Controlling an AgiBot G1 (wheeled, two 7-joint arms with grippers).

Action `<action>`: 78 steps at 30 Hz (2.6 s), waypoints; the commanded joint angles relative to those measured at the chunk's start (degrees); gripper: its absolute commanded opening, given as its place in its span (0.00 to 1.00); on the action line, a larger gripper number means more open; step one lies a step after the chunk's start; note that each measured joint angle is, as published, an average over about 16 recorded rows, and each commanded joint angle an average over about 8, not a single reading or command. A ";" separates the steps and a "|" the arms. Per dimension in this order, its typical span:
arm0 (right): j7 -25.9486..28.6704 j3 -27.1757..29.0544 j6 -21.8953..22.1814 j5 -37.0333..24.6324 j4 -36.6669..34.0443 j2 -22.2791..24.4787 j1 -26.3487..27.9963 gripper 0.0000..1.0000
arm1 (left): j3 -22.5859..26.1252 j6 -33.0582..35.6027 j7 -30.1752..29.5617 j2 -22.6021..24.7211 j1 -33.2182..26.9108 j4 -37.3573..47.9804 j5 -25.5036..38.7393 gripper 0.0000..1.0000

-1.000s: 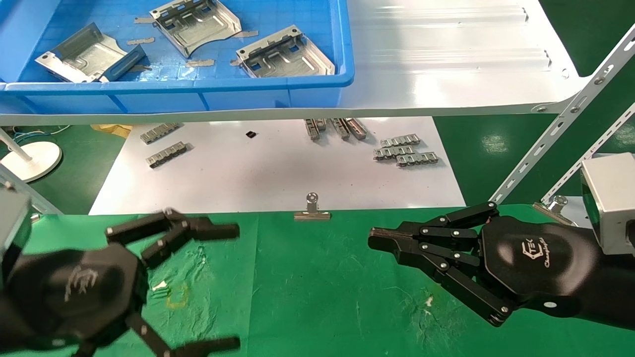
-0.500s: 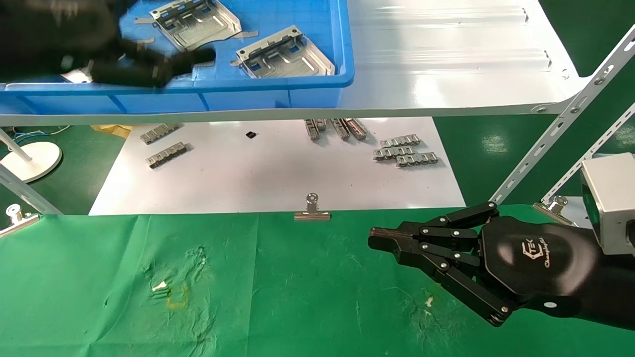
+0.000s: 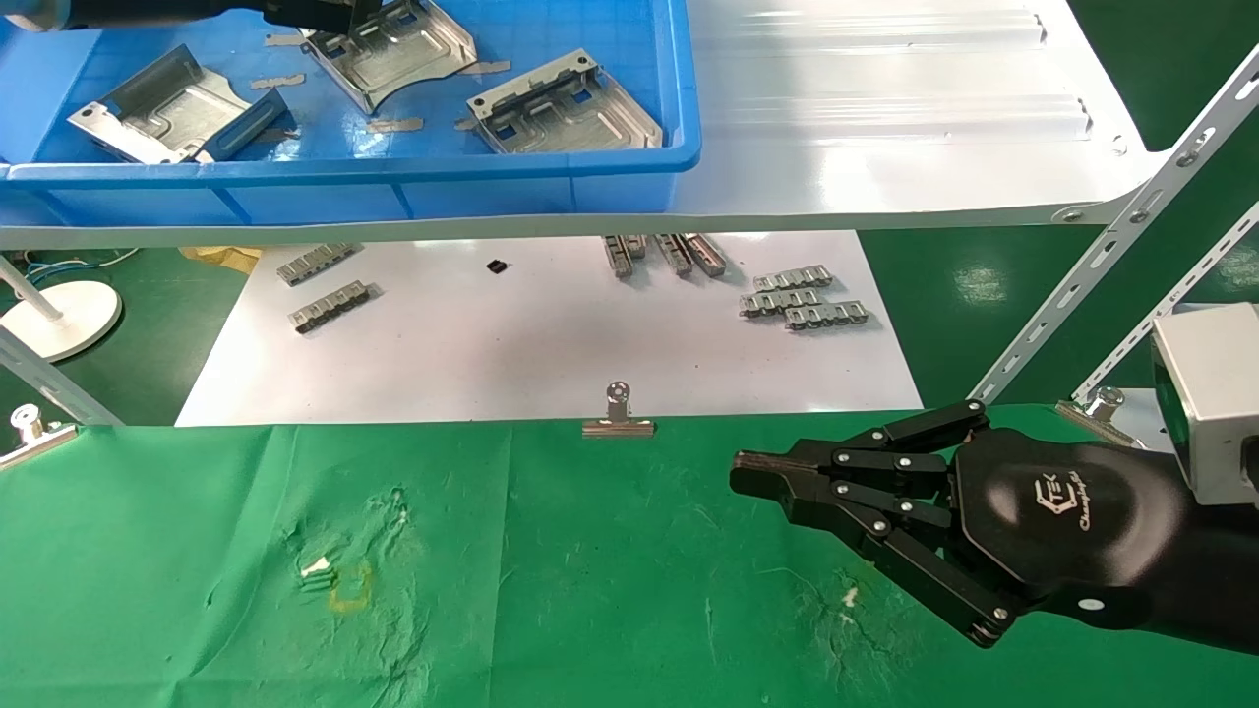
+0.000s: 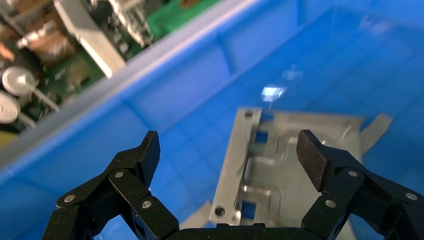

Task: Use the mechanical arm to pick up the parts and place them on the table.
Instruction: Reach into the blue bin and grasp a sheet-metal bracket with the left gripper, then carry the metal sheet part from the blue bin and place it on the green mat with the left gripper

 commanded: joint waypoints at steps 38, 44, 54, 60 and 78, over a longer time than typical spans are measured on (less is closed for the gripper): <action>0.00 0.00 0.00 0.00 0.00 0.00 0.00 1.00 | 1.68 -7.22 -0.44 3.78 -0.72 7.96 2.61 0.00; 0.00 0.00 0.00 0.00 0.00 0.00 0.00 1.00 | 1.09 -5.81 0.56 3.67 -1.20 7.17 1.74 0.00; 0.00 0.00 0.00 0.00 0.00 0.00 0.00 1.00 | -1.33 11.16 7.81 -1.03 -3.29 3.50 -2.18 0.00; 0.00 0.00 0.00 0.00 0.00 0.00 0.00 1.00 | -2.72 24.26 13.93 -5.45 -3.76 2.06 -4.70 0.00; 0.00 0.00 0.00 0.00 0.00 0.00 0.00 1.00 | -0.65 41.20 29.48 -19.34 3.21 -11.84 -14.15 0.00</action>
